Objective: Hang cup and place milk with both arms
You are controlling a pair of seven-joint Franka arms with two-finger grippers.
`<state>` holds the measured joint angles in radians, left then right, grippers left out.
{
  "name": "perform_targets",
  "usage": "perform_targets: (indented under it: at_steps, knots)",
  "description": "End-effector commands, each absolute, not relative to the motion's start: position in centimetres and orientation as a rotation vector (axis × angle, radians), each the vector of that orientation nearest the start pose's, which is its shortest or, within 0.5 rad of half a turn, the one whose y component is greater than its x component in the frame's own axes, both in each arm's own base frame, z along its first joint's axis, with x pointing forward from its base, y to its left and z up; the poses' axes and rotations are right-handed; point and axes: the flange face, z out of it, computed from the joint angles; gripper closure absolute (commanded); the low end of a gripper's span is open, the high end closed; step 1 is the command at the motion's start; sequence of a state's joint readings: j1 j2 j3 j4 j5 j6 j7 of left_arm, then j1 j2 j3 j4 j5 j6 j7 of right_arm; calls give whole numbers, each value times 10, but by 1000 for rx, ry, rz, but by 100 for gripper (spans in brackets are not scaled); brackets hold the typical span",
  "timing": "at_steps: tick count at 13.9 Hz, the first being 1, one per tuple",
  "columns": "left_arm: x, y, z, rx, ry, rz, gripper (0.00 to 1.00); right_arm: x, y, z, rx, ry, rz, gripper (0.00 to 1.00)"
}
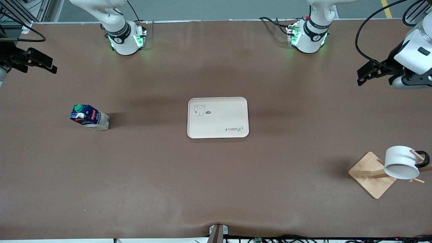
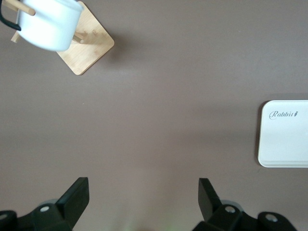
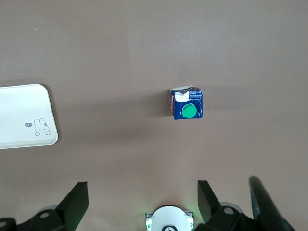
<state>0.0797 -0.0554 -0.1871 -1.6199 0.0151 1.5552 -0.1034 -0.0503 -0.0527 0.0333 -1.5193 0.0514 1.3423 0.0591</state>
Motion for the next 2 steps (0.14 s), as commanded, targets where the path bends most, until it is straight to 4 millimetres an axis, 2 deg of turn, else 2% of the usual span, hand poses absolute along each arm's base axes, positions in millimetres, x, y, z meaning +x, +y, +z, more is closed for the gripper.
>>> perform_targets:
  at_steps: [1,2]
  knots:
    - [540,-61,631,-3132,-10,9,0,511,-4,654,-3105,130,192,0]
    - [540,-60,631,-3132,-12,9,0,511,-5,654,-3105,135,192,0]
